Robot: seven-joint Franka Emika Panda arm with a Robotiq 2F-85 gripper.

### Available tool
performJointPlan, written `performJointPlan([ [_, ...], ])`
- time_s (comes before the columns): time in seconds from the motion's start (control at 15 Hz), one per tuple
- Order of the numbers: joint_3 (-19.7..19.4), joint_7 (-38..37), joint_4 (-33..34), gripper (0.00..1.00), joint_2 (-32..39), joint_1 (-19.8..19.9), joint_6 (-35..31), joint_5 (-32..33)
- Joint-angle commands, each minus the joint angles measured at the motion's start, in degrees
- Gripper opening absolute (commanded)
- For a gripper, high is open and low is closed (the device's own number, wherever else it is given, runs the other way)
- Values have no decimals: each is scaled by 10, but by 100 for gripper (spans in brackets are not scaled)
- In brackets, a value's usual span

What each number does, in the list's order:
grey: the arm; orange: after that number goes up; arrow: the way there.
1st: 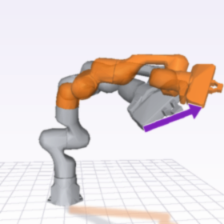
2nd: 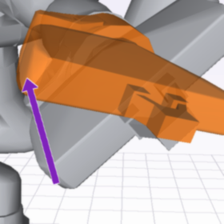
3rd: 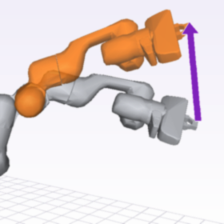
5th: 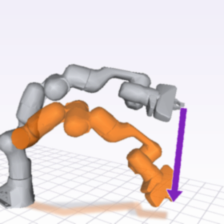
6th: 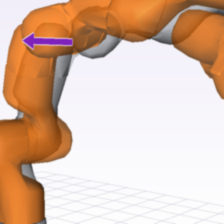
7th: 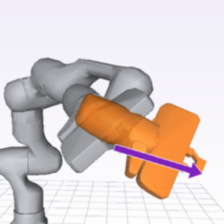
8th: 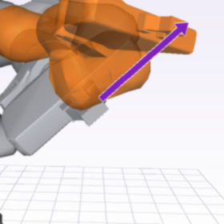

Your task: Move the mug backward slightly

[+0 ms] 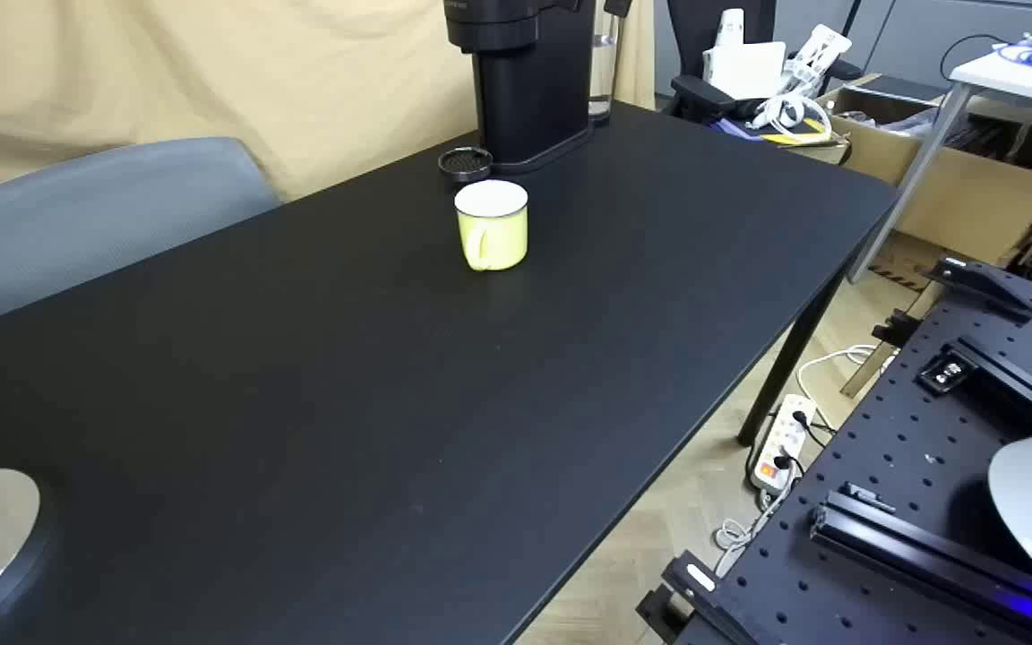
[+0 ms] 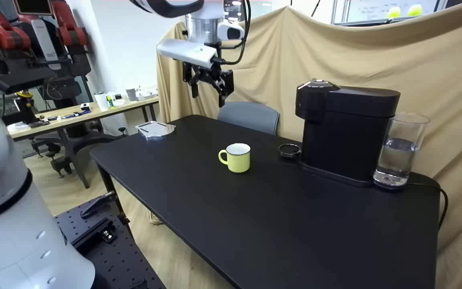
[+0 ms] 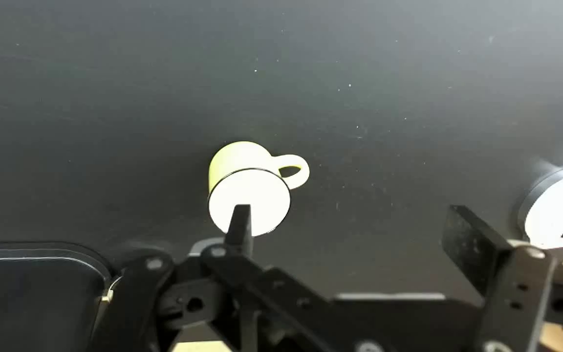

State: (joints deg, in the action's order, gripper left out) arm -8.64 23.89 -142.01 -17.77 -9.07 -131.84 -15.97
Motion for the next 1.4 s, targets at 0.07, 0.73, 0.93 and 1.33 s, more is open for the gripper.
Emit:
performJointPlan([
  [0.07,13,3,1,100,1,14,2,-5],
  [0.73,13,3,1,100,1,14,1,-5],
  [0.93,22,-11,14,100,39,24,-25,10],
  [1.33,57,-124,59,100,208,67,-214,122],
])
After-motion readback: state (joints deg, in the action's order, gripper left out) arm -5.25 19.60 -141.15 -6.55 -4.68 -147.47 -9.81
